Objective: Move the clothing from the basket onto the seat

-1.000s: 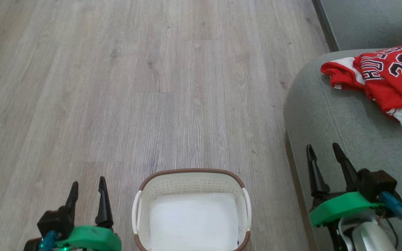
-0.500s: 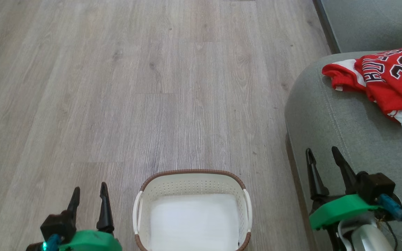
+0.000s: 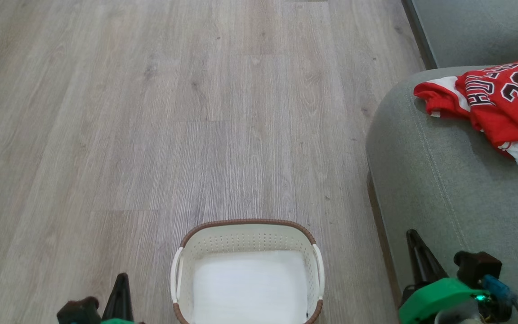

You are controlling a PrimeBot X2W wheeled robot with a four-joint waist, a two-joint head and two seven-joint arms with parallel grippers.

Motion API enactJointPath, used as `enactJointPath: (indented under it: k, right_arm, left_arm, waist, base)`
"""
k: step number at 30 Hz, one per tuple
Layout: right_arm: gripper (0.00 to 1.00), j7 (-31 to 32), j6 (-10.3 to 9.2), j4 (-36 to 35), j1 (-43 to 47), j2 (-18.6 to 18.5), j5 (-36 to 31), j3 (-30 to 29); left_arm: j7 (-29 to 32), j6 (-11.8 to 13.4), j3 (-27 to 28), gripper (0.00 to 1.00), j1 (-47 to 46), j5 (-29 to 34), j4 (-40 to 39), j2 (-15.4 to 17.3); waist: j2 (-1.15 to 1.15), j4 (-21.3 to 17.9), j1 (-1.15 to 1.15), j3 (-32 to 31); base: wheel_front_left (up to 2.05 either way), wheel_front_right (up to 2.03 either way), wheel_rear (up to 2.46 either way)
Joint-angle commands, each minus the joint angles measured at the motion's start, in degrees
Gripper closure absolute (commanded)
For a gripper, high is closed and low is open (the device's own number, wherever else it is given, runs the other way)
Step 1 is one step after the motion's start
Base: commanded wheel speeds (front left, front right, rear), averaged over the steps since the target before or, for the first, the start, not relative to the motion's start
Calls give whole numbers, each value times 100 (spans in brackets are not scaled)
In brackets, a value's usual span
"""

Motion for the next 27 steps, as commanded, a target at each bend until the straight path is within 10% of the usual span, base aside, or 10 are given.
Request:
enactJointPath:
  k: [1,27]
  right_arm:
    - [100,50,0,-202,-240,1,185,-55]
    - [100,468,-1,-305,-360,3,1781,-226]
  left_arm:
    - [51,-44,92,100,-220,-170,-188,11]
    - [457,-305,351,100,-487,-1729,-257,5]
  waist:
    - [0,-2,0,3]
    - [0,-36,0,40]
  base:
    - [0,0,0]
    - [0,0,0]
